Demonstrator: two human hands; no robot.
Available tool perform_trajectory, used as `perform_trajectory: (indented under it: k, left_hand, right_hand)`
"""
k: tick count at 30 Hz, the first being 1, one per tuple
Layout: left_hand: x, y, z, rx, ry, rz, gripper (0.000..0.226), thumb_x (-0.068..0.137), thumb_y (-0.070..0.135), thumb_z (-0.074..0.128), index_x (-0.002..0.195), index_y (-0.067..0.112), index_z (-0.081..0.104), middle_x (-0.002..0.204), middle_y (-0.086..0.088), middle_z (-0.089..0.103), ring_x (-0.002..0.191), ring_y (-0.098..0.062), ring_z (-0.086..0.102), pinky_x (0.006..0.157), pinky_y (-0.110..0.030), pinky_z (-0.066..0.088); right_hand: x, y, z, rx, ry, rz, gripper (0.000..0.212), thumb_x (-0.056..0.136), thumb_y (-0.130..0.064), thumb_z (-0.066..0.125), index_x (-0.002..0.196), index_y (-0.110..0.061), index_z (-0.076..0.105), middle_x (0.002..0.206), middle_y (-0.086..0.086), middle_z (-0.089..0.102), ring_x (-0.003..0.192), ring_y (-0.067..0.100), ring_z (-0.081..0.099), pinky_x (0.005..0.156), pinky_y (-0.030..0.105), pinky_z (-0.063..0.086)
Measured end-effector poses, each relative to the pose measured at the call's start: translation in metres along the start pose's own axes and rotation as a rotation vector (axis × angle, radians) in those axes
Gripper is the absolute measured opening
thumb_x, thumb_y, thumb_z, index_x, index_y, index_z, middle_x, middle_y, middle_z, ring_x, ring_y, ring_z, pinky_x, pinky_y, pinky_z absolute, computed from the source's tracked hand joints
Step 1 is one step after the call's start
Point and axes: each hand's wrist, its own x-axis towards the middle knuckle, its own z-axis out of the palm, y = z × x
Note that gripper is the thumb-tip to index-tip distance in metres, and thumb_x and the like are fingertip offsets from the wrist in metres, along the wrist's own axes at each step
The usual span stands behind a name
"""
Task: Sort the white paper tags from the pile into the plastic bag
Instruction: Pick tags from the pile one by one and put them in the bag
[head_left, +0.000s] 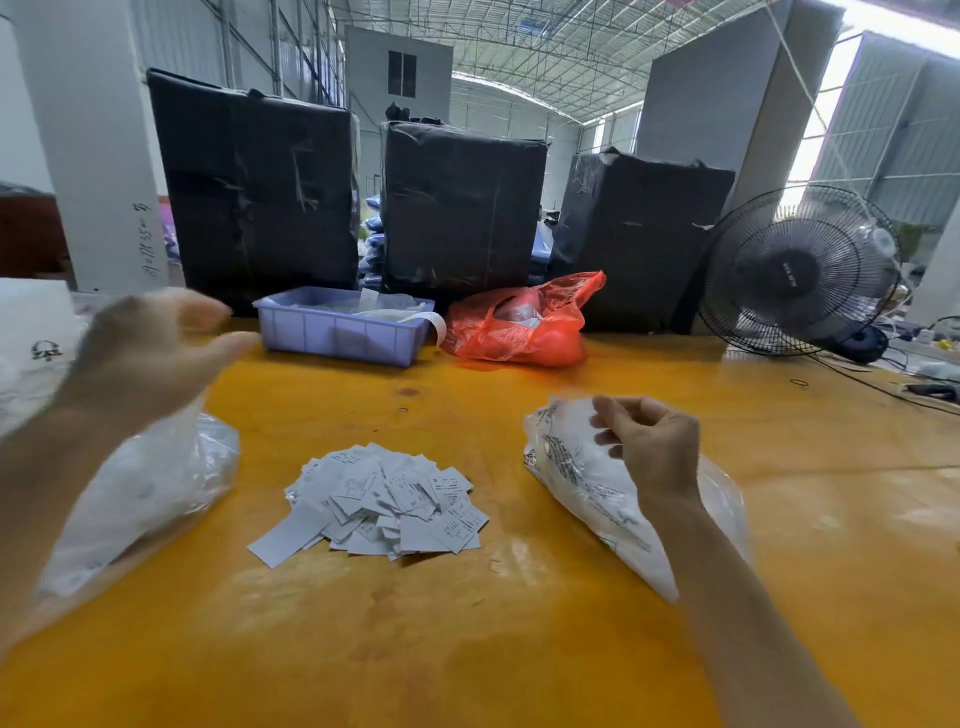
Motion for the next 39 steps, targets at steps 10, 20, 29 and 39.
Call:
perform_trajectory:
  k: [10,20,29,39]
  left_hand:
    - [-0.090,0.072,0.092,-0.806,-0.866,-0.420,0.056,0.065,0.043,0.072,0.103,0.002,0.069,0.101,-0.013,0.072,0.082,-0.019,0.070,0.071,-0.023,0.057]
    - [-0.087,0.054,0.102,-0.805,-0.564,-0.477,0.016,0.071,0.016,0.077,0.079,0.004,0.070,0.066,-0.005,0.072,0.052,-0.005,0.062,0.053,-0.015,0.051]
    - [-0.084,0.050,0.103,-0.934,-0.533,-0.595,0.021,0.066,0.007,0.079,0.083,0.007,0.068,0.058,0.000,0.065,0.050,-0.008,0.057,0.050,-0.016,0.050]
    - [-0.071,0.034,0.107,-0.961,-0.201,-0.584,0.007,0.085,0.001,0.065,0.082,0.005,0.060,0.060,-0.001,0.070,0.051,-0.008,0.063,0.050,-0.017,0.050]
  right_hand:
    - [-0.063,-0.019,0.062,0.237,-0.549,0.068,0.019,0.082,-0.011,0.069,0.064,-0.005,0.068,0.048,0.009,0.056,0.040,0.016,0.044,0.039,0.023,0.037]
    - [-0.058,-0.012,0.060,0.290,-0.636,0.279,0.037,0.074,-0.035,0.065,0.092,-0.002,0.066,0.069,0.006,0.071,0.057,0.013,0.063,0.055,0.021,0.051]
    - [-0.057,-0.004,0.063,0.393,-0.601,0.430,0.003,0.082,-0.001,0.066,0.080,-0.003,0.064,0.065,0.010,0.068,0.054,0.013,0.063,0.052,0.020,0.051]
    - [-0.058,0.023,0.065,-0.679,-0.606,-0.162,0.039,0.087,-0.026,0.066,0.121,-0.010,0.059,0.117,0.007,0.061,0.100,0.019,0.058,0.088,0.028,0.046]
